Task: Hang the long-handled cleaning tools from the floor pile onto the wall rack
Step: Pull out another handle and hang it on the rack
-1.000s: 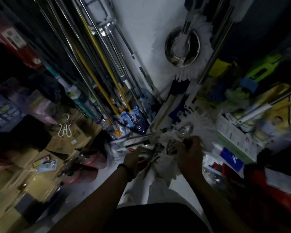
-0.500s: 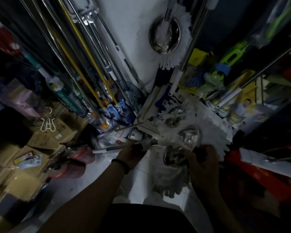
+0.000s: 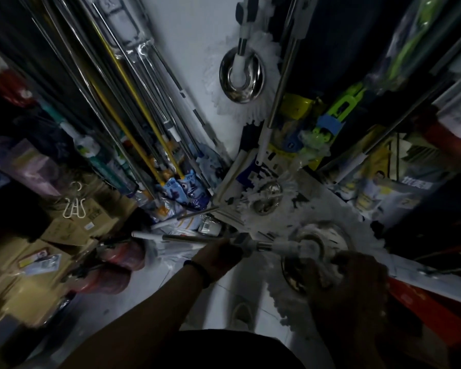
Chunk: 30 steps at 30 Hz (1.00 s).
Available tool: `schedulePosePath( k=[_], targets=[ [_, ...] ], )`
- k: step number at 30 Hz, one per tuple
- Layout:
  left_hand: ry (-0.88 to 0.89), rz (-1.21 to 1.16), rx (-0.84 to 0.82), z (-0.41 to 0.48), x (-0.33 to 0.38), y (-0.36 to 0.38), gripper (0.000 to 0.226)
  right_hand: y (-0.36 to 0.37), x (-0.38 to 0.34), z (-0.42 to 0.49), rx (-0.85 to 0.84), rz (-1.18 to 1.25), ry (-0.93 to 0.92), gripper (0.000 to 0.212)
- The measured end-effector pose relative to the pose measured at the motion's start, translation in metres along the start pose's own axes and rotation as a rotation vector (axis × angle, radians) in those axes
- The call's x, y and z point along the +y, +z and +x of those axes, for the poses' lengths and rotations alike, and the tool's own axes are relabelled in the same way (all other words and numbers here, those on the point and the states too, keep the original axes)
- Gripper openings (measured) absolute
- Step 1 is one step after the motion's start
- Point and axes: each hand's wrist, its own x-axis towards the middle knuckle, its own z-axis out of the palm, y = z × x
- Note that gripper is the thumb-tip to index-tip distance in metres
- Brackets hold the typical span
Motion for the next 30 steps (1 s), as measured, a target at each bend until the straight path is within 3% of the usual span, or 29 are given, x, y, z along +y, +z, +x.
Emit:
schedulePosePath(
  k=[2, 5, 8, 12, 17, 20, 22, 25, 30],
  targets=[
    [0.005, -0.008, -0.077, 0.018, -0.015, 0.003, 0.051, -0.002, -0.003, 0.012, -0.030, -0.142, -0.070, 0.041],
    [0.014, 0.029, -0.069, 0.001, -0.019, 0.029, 0.035, 0.001, -0.011, 0.032, -0.120, -0.127, -0.148, 0.037],
    [0.065, 0.122, -0.100, -0.008, -0.026, 0.038, 0.040, 0.025, -0.016, 0.044, -0.380, 0.018, -0.261, 0.038],
    [0.132, 0.222, -0.148, -0.030, -0.028, 0.052, 0.018, 0.076, -0.029, 0.056, -0.745, 0.152, -0.210, 0.042],
    [0.229, 0.271, -0.147, -0.054, -0.027, 0.064, 0.062, 0.119, -0.063, 0.074, -0.902, 0.286, -0.158, 0.056],
    [0.337, 0.295, -0.160, -0.057, -0.028, 0.063, 0.047, 0.125, -0.088, 0.084, -0.927, 0.378, -0.147, 0.054],
    [0.410, 0.310, -0.149, -0.058, -0.024, 0.063, 0.053, 0.124, -0.106, 0.093, -0.895, 0.469, -0.130, 0.048],
    [0.439, 0.383, -0.151, -0.069, -0.008, 0.071, 0.095, 0.122, -0.126, 0.109, -0.873, 0.587, -0.145, 0.049],
    [0.481, 0.733, -0.119, -0.095, 0.053, 0.072, 0.026, 0.127, -0.142, 0.136, -0.791, 0.631, -0.224, 0.051]
  ],
)
